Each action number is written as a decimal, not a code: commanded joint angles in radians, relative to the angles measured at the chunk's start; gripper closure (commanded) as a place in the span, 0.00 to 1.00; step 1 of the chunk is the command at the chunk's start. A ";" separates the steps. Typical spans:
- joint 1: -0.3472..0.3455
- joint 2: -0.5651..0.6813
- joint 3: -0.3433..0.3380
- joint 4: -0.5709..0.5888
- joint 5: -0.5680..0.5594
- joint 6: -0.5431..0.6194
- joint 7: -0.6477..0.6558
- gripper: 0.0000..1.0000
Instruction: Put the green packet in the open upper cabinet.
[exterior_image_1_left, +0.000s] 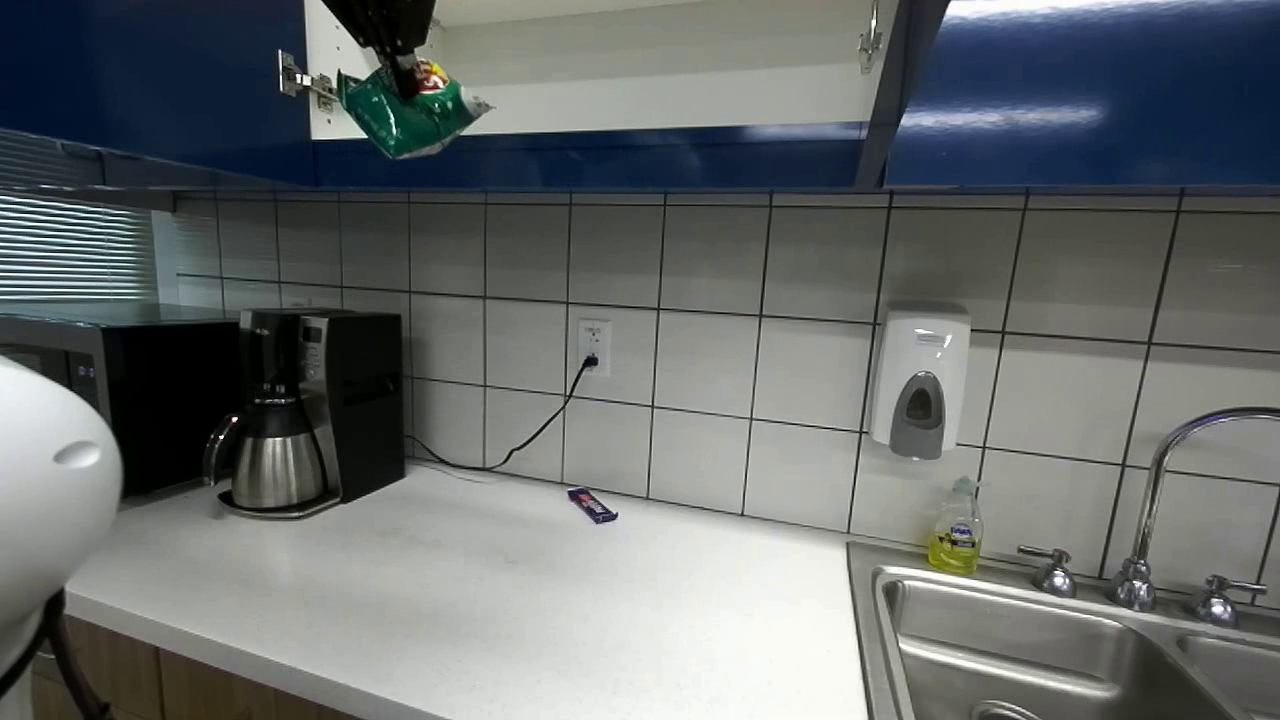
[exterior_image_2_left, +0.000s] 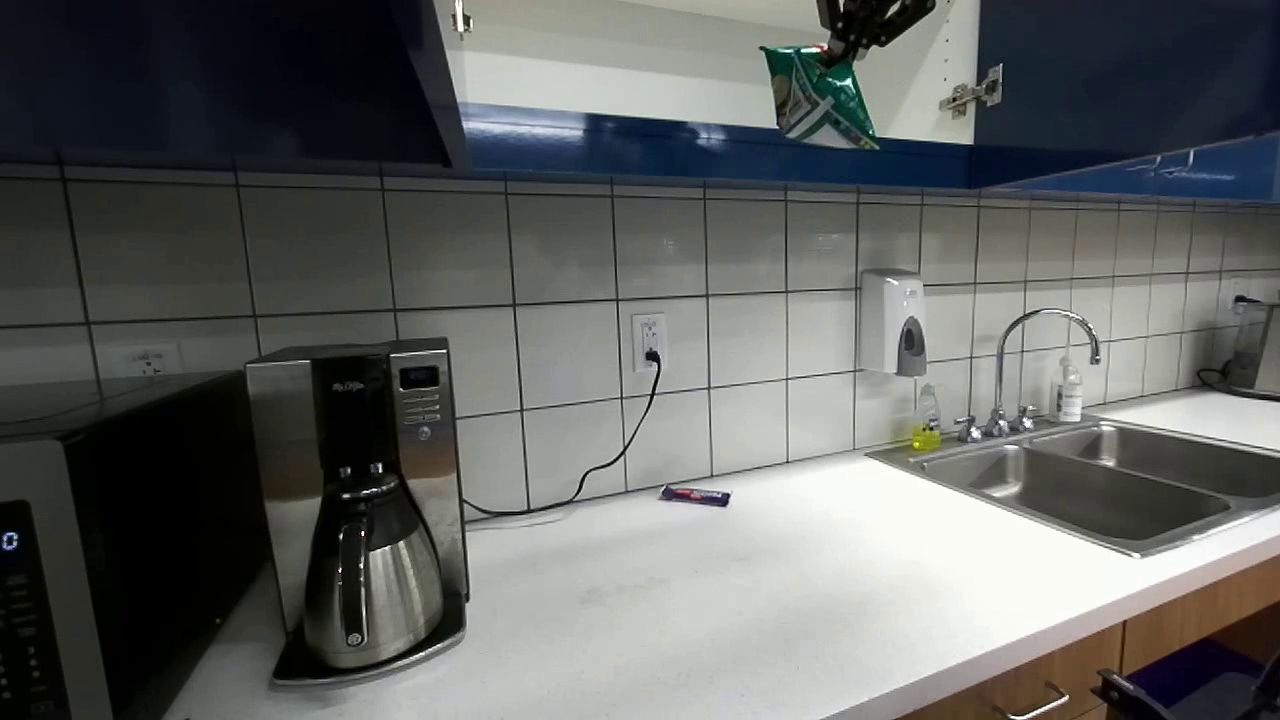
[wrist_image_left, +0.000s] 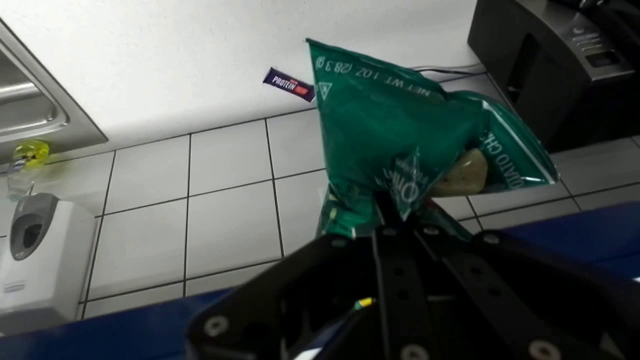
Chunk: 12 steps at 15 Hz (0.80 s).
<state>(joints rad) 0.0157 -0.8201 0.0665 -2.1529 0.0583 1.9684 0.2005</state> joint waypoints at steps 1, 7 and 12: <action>-0.044 0.079 0.022 0.120 -0.010 0.017 0.036 1.00; -0.079 0.206 0.034 0.289 -0.033 0.055 0.084 1.00; -0.117 0.316 0.057 0.408 -0.090 0.084 0.171 1.00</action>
<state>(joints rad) -0.0535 -0.5872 0.0863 -1.8431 0.0145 2.0420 0.2964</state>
